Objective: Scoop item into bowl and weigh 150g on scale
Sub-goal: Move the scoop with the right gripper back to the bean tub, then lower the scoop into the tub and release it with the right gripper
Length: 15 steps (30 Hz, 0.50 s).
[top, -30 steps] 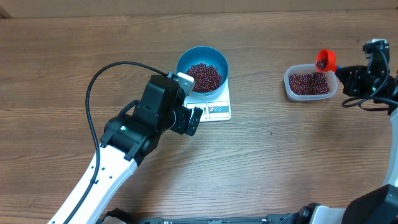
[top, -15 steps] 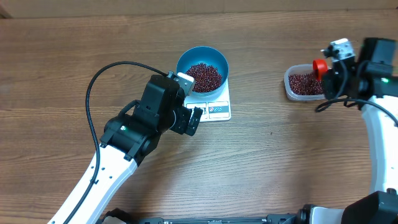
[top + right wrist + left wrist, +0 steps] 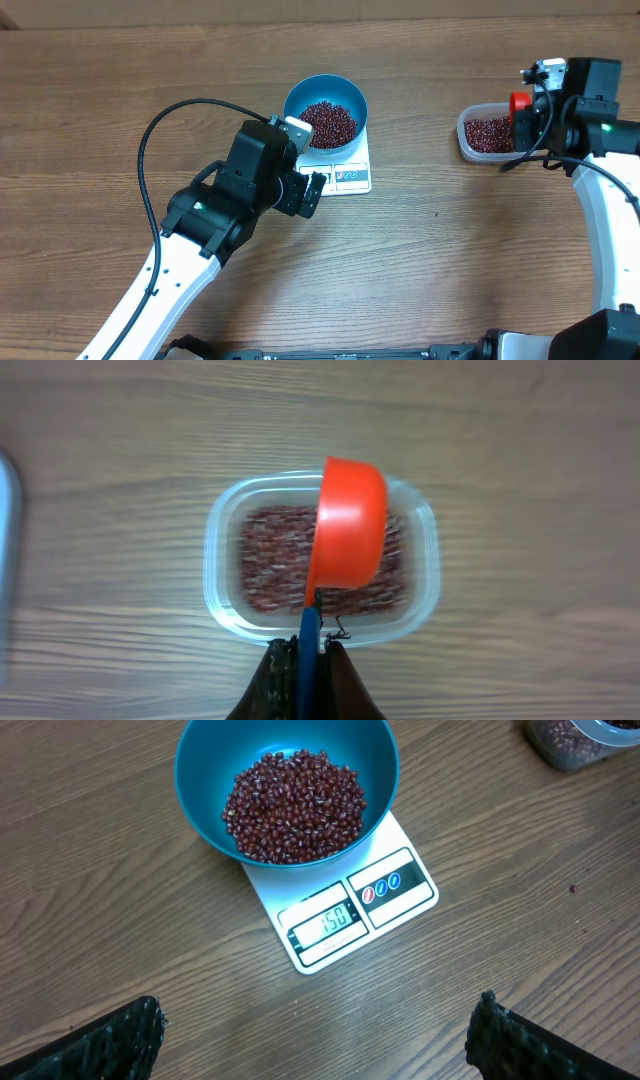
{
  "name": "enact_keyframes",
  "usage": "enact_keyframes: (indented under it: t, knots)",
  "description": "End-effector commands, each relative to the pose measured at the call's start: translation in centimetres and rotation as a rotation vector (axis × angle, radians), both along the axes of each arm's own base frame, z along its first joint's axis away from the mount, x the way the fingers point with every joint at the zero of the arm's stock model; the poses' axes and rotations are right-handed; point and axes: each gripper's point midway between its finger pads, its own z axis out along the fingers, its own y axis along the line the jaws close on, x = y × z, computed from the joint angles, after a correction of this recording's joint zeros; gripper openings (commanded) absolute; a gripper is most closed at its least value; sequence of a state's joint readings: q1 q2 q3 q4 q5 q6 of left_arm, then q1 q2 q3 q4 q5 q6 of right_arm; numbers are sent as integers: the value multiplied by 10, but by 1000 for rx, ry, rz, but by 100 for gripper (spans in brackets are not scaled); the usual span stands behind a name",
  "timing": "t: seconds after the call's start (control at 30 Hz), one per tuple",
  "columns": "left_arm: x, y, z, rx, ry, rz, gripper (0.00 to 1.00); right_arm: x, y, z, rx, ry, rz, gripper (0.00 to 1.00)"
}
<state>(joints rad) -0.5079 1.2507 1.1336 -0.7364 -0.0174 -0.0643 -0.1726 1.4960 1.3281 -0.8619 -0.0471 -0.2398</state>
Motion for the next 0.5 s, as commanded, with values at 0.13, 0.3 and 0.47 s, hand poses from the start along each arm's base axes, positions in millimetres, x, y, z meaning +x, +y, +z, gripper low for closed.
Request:
enact_keyframes:
  t: [0.13,0.3,0.47]
  knots:
    - [-1,-1,-4,-1,14,-9,100,1,18,-11,333,50,-245,4]
    - [-1,-1,-4,-1,14,-9,100,5,17,-26,377,91,-318,4]
    - [-1,-1,-4,-1,14,-9,100,12,16,-36,409,100,-370,4]
